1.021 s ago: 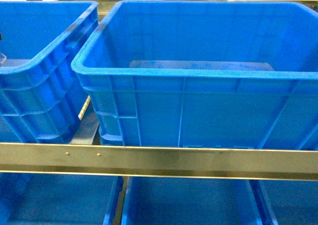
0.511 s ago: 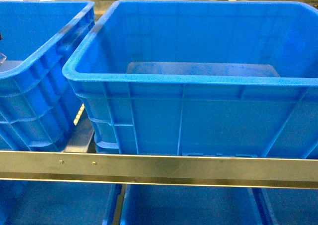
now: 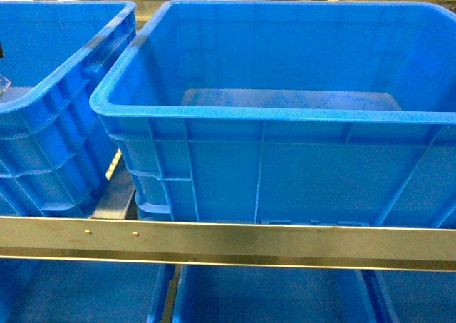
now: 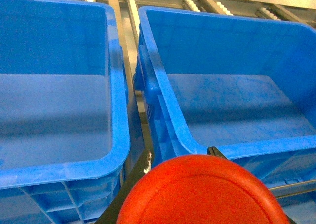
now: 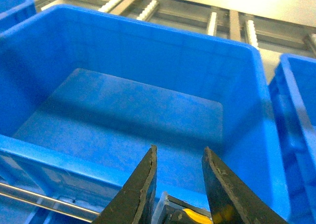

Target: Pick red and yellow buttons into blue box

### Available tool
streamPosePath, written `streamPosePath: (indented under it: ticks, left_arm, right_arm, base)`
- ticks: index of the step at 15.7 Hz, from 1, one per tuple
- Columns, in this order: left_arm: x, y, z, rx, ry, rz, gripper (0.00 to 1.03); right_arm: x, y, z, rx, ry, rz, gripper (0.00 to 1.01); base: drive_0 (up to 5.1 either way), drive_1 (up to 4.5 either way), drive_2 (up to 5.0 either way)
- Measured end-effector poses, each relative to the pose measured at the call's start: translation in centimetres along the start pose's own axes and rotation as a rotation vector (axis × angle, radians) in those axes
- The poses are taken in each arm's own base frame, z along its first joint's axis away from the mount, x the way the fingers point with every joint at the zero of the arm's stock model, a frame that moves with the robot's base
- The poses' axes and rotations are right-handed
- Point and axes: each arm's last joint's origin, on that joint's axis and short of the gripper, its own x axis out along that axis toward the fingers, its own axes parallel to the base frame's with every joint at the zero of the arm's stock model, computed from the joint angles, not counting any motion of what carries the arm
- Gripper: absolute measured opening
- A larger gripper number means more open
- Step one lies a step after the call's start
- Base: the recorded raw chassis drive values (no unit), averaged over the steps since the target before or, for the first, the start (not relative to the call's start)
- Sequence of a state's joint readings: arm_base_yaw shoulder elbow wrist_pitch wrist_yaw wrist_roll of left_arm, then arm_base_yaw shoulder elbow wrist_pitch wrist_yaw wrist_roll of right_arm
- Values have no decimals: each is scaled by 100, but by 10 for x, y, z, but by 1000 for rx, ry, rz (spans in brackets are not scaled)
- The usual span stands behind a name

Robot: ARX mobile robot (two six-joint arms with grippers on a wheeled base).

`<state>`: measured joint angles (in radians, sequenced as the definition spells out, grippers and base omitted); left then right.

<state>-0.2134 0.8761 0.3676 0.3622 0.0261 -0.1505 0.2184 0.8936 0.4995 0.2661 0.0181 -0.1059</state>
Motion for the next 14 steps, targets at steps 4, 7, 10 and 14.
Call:
streamPosePath:
  ticks: [4, 7, 10, 14]
  left_arm:
    - [0, 0, 0, 0, 0, 0, 26]
    - [0, 0, 0, 0, 0, 0, 26]
    - [0, 0, 0, 0, 0, 0, 26]
    - [0, 0, 0, -1, 0, 1, 26]
  right_arm:
    - [49, 30, 23, -48, 0, 120, 27]
    - [90, 35, 38, -76, 38, 153, 27]
    - [138, 36, 43, -112, 120, 180, 27]
    - [187, 32, 14, -144, 354, 176, 27]
  base:
    - [0, 0, 0]
    - [0, 0, 0]
    - [0, 0, 0]
    - [0, 0, 0]
